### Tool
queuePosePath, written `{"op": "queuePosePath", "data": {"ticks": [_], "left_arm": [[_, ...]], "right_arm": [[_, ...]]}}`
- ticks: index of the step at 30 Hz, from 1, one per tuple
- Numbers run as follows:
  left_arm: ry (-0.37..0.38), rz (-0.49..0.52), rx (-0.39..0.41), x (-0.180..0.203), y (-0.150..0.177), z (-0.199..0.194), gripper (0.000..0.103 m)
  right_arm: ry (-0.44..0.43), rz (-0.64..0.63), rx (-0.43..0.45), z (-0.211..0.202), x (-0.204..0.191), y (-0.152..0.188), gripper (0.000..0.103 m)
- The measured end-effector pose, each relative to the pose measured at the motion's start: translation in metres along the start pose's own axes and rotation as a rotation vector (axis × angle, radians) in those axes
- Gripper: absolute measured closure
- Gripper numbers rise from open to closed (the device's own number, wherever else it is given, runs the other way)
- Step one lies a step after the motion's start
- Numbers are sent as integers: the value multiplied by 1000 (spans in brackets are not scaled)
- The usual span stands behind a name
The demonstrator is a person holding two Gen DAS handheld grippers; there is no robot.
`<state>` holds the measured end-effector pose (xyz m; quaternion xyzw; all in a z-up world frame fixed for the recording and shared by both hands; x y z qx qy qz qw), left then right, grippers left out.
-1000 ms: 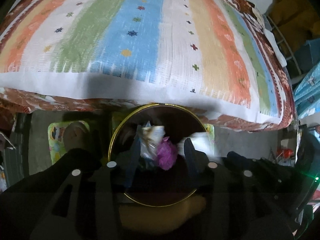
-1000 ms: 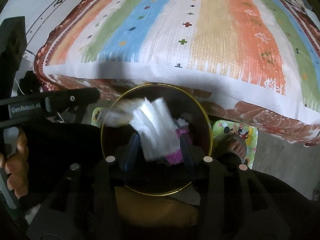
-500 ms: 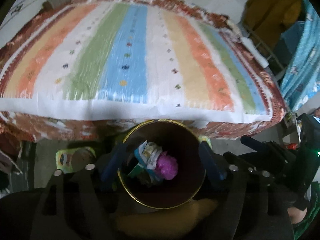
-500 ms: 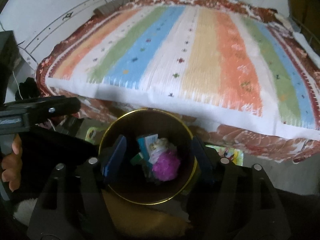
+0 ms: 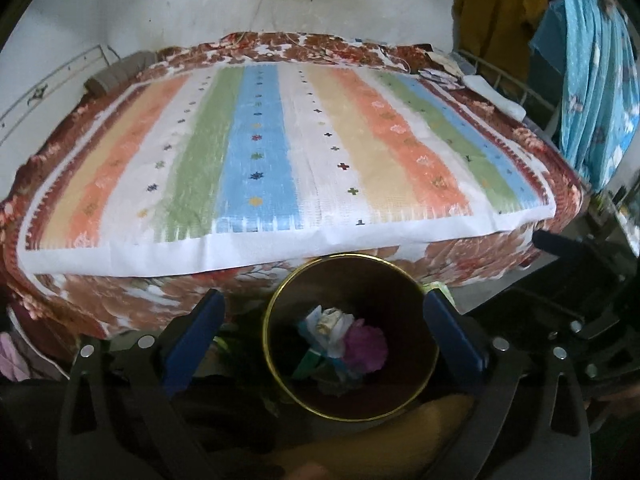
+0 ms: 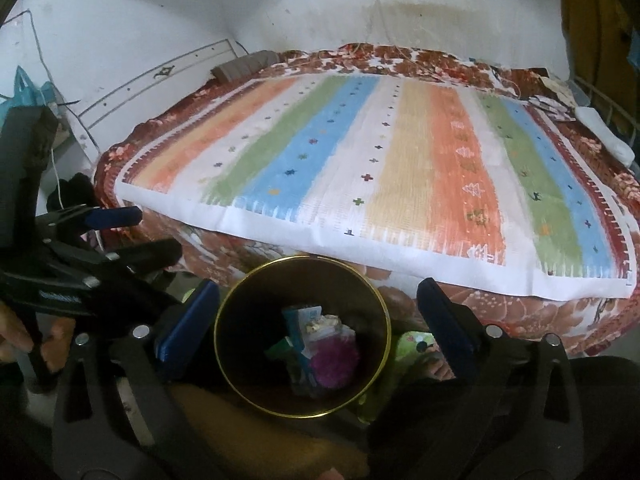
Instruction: Collect trash
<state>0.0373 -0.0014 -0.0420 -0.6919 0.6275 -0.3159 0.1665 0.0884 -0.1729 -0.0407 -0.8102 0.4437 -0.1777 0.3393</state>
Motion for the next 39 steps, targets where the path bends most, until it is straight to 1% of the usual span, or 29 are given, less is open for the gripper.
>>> {"op": "queuePosePath", "data": {"ticks": [4, 9, 16, 23, 39], "left_arm": [[6, 5, 14, 2, 1, -4, 6], [14, -33, 16, -1, 2, -6, 6], [25, -35, 29, 2, 3, -8, 6], [29, -35, 21, 5, 4, -6, 6], [31, -35, 17, 8, 6, -5, 6]], "right_arm": [[-11, 6, 25, -5, 0, 0, 9], [-21, 6, 26, -6, 0, 1, 9], [-38, 3, 21, -7, -2, 3, 9], [-40, 21, 23, -6, -3, 2, 9], [-51, 19, 21, -4, -6, 3, 9]]}}
Point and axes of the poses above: each gripper's, at about its wrist camera, not at the fingertips, and z roughly the way its jaws point, x to its right, y to its underside, the point moved 4 cm from there along z, roughly the way its jaws point, and after that the axes turned 9 degrees about y, right-handed, at the moved point
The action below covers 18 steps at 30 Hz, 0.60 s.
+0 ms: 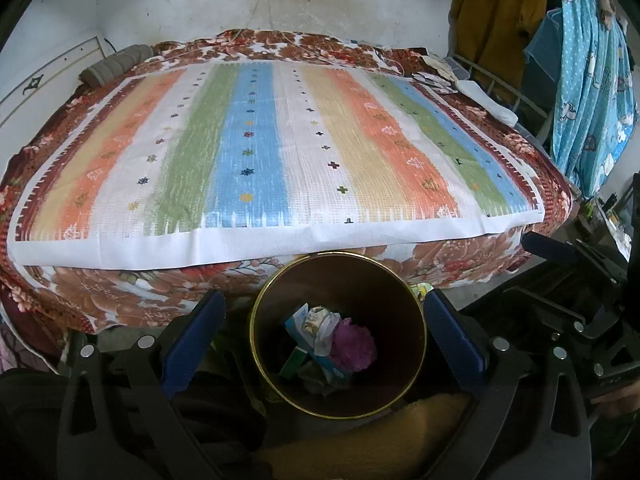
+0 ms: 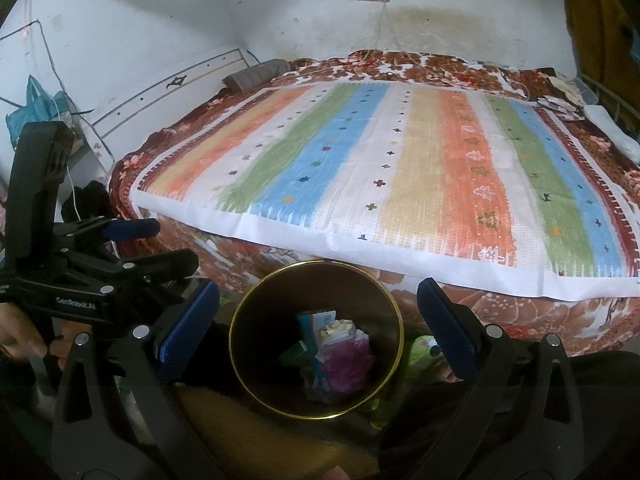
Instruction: Collect trash
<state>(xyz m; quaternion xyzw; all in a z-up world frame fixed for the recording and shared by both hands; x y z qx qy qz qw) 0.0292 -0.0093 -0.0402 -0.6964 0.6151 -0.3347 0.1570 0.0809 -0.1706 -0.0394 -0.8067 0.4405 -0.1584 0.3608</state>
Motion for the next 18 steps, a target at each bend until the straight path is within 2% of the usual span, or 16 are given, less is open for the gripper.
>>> {"op": "queuePosePath", "data": {"ticks": [18], "left_arm": [[3, -6, -1, 0, 0, 0, 6]], "right_arm": [[-5, 0, -3, 0, -1, 1, 9]]}}
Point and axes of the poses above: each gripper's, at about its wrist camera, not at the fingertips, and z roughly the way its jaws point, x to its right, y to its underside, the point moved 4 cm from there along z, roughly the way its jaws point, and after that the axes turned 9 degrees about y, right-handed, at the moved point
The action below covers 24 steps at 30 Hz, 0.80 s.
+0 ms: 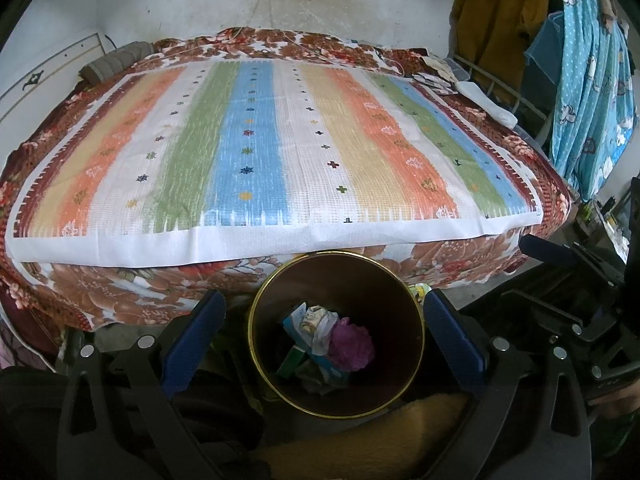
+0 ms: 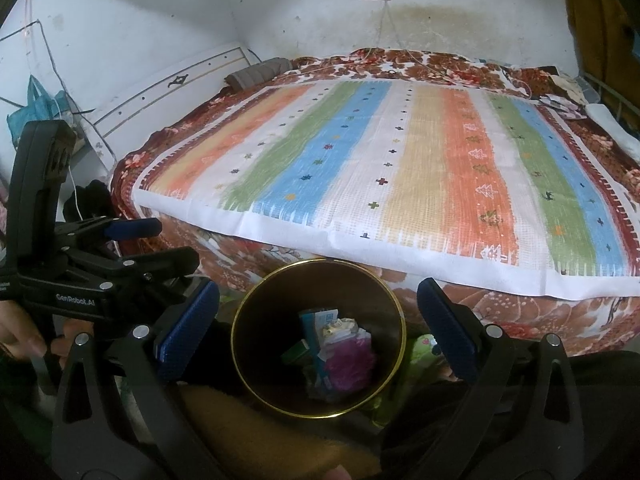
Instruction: Collect trash
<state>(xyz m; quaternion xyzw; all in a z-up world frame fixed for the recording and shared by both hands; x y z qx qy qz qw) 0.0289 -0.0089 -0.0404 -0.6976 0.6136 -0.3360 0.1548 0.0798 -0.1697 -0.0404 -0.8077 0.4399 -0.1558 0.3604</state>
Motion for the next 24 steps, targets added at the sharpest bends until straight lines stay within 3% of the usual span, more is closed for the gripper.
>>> {"op": "queuePosePath", "data": {"ticks": [24], "left_arm": [[7, -3, 0, 3, 3, 0, 6]], "right_arm": [[-1, 0, -2, 0, 0, 1, 9]]}}
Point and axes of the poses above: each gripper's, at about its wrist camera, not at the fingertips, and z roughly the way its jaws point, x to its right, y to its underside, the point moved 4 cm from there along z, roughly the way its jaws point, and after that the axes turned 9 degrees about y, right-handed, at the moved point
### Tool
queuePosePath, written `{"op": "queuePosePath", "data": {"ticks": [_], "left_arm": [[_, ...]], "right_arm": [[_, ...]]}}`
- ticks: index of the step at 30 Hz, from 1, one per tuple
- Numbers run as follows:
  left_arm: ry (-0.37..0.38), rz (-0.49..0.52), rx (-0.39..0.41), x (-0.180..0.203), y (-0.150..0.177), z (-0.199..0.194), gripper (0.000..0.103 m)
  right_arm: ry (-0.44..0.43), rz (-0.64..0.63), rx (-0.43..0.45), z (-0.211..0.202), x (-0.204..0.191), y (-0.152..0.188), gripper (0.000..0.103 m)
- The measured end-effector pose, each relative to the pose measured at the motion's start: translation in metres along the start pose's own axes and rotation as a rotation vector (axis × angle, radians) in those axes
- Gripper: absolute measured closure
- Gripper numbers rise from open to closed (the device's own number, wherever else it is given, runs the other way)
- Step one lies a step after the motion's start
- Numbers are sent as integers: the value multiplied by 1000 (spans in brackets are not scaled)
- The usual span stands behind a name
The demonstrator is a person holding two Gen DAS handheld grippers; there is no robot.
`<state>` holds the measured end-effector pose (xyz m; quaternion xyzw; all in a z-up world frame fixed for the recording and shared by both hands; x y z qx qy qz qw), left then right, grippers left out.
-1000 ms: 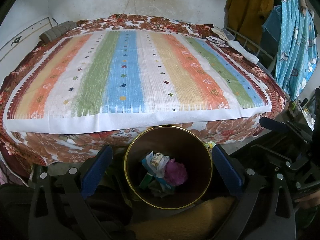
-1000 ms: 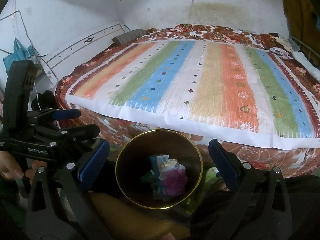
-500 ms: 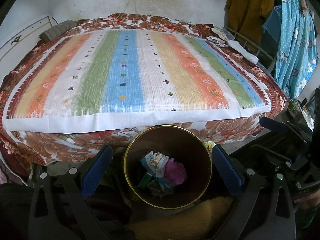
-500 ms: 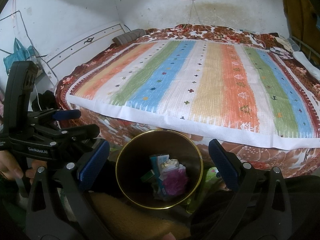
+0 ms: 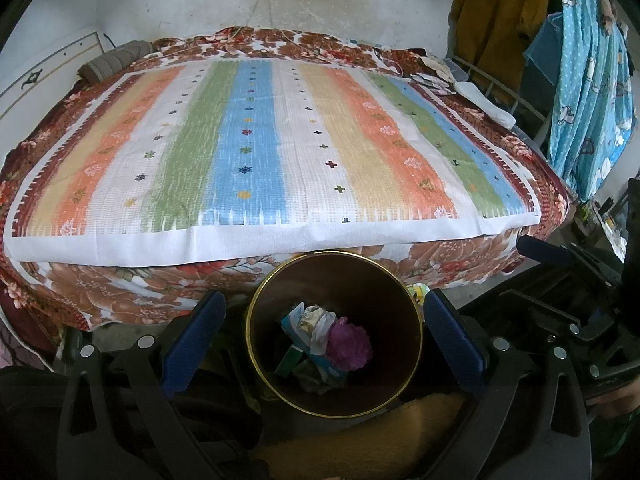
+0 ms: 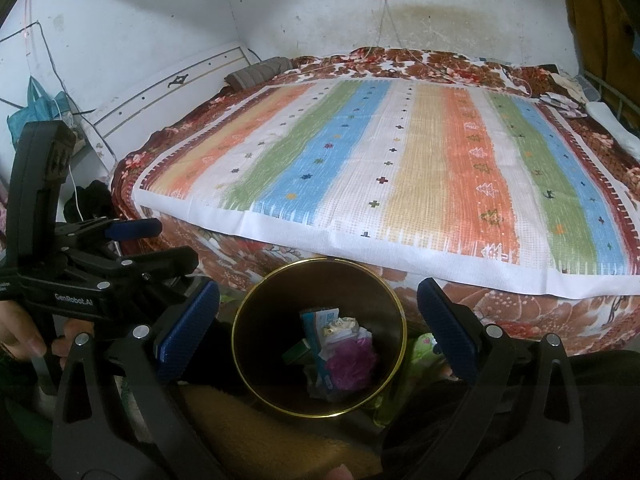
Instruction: Collect trash
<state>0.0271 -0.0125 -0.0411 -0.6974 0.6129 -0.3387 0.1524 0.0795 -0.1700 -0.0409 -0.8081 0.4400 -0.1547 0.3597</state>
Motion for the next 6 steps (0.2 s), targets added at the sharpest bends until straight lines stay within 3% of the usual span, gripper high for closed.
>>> {"op": "queuePosePath", "data": {"ticks": [6], "left_arm": [[3, -2, -4, 7, 4, 0, 6]], "right_arm": [[0, 0, 0, 0, 0, 0, 9]]}}
Point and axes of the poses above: each gripper's, at about its wrist camera, not at the fingertips, and z roughly the way its jaws point, x to its right, y to its underside, the point moved 4 cm from there along z, roughly the way its jaws point, and after that the axes turned 9 degrees about y, right-handed, at the moved point
